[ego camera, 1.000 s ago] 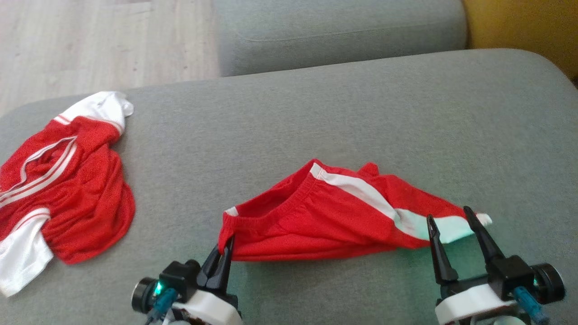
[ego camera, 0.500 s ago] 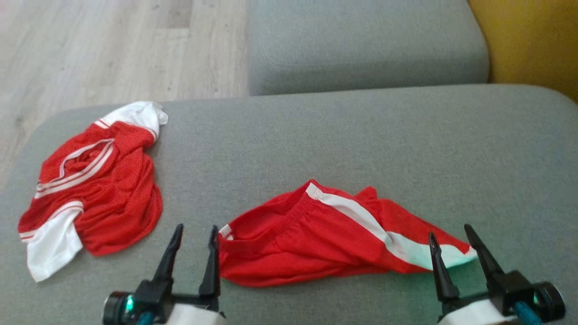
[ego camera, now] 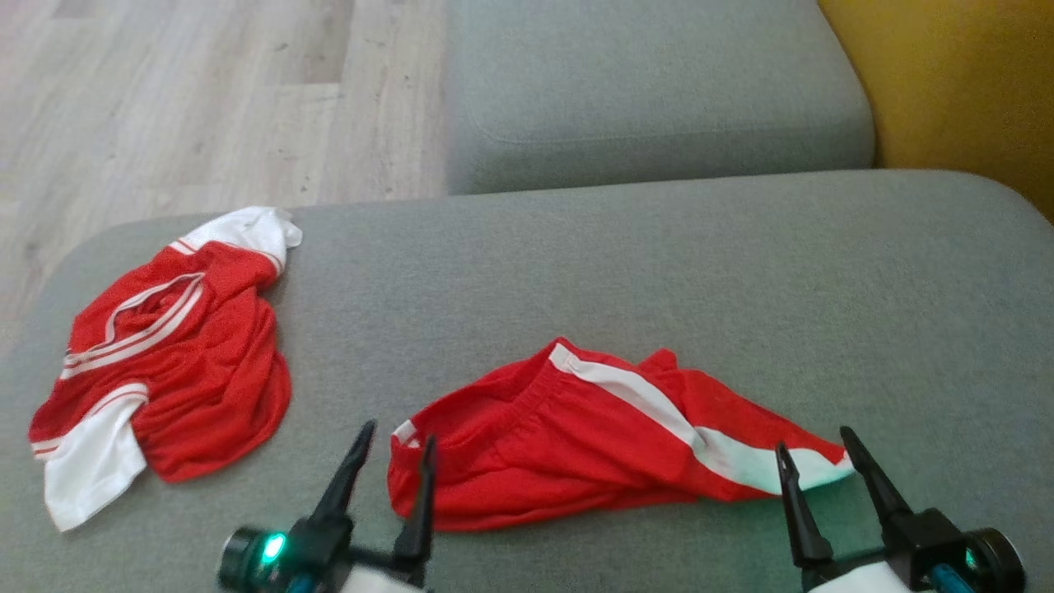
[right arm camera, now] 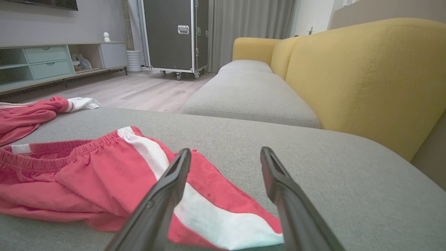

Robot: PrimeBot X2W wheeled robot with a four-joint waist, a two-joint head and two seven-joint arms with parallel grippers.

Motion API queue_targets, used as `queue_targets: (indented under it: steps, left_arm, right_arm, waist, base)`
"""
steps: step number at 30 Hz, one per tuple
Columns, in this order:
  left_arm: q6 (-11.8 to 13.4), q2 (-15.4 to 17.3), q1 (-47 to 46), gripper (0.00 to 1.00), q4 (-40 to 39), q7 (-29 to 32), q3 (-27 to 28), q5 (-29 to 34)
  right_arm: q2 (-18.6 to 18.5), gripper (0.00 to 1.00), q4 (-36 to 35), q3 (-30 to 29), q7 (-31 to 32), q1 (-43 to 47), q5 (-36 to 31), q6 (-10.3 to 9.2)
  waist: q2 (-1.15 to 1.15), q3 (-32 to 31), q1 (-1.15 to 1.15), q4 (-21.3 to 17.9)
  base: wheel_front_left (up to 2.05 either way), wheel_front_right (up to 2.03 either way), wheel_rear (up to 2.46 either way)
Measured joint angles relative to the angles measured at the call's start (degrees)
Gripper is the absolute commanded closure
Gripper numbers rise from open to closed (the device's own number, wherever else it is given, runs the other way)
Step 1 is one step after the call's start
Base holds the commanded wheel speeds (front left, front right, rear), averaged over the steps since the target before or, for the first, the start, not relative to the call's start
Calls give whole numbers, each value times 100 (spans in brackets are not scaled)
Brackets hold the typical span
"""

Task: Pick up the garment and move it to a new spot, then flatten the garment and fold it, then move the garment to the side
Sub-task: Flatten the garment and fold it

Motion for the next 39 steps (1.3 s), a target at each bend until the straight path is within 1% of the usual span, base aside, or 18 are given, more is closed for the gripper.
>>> queue_targets:
  steps: [1, 2, 3, 5, 6, 9, 11, 14, 17, 21, 25, 28, 33, 36, 39]
  left_arm:
    - [-126, -19, -191, 0, 224, 2, -83, -51]
    - [-126, -19, -191, 0, 224, 2, -83, -51]
    - [-243, -38, -402, 0, 452, 25, -160, -114]
    - [-423, -73, -860, 0, 869, 248, -328, -293]
    - [-464, -83, -1084, 0, 1036, 304, -416, -330]
    - [-481, -140, -1779, 0, 1485, 508, -527, -372]
    - [-486, -142, -2190, 0, 1809, 832, -637, -538]
    - [-493, -148, -2619, 0, 2162, 1396, -916, -1063]
    - [-559, -160, -3010, 0, 2384, 1791, -1223, -1513]
    - [-587, -170, -3538, 0, 2603, 1924, -1557, -1685]
    - [-634, -179, -3666, 0, 2849, 2111, -1857, -1985]
    - [-638, -186, -3666, 0, 2996, 2203, -2048, -2064]
    - [-636, -186, -3669, 0, 3115, 2256, -2167, -2212]
    - [-644, -185, -3666, 0, 3054, 2247, -2270, -2490]
    - [-687, -181, -3668, 0, 2784, 2246, -2437, -2870]
  right_arm:
    - [0, 0, 1, 19, 0, -2, -14, 0]
    - [0, 0, 1, 19, 0, -2, -14, 0]
    - [0, 0, 2, 38, 0, -3, -15, 0]
    - [0, 0, 2, 64, 0, -7, -81, 0]
    - [0, 0, 2, 66, 0, -9, -120, 0]
    - [0, 0, 2, 65, 0, -25, -203, 0]
    - [0, 0, 12, 68, 0, -51, -277, 0]
    - [0, 0, 24, 102, 0, -131, -345, 0]
    - [0, 0, 21, 142, 0, -311, -356, 0]
    - [0, 0, 2, 201, 0, -507, -307, 0]
    - [0, 0, 14, 267, 0, -508, -307, 0]
    - [-1, 0, 20, 266, 0, -509, -244, 0]
    - [-1, 0, 19, 275, 0, -508, -205, 0]
    - [-1, 0, 19, 288, 0, -508, -205, 0]
    - [-1, 0, 19, 287, 0, -509, -204, 0]
  waist:
    - [0, 28, 0, -36]
    - [0, 28, 0, -36]
    - [0, 60, 1, -72]
    - [0, 134, 0, -147]
    - [0, 177, 0, -182]
    - [0, 327, 1, -288]
    - [0, 429, 1, -359]
    - [0, 604, 1, -457]
    - [0, 800, 2, -556]
    - [0, 1025, 2, -685]
    - [0, 1127, 1, -813]
    - [0, 1151, 1, -881]
    - [0, 1130, 1, -910]
    - [0, 1121, 0, -927]
    - [0, 1122, 0, -929]
  base:
    - [0, 0, 0]
    - [0, 0, 0]
    - [0, 0, 0]
    - [0, 0, 0]
    - [0, 0, 0]
    - [0, 0, 0]
    - [0, 0, 0]
    - [0, 0, 0]
    - [0, 0, 0]
    - [0, 0, 0]
    - [0, 0, 0]
    - [0, 0, 0]
    - [0, 0, 0]
    - [0, 0, 0]
    - [0, 0, 0]
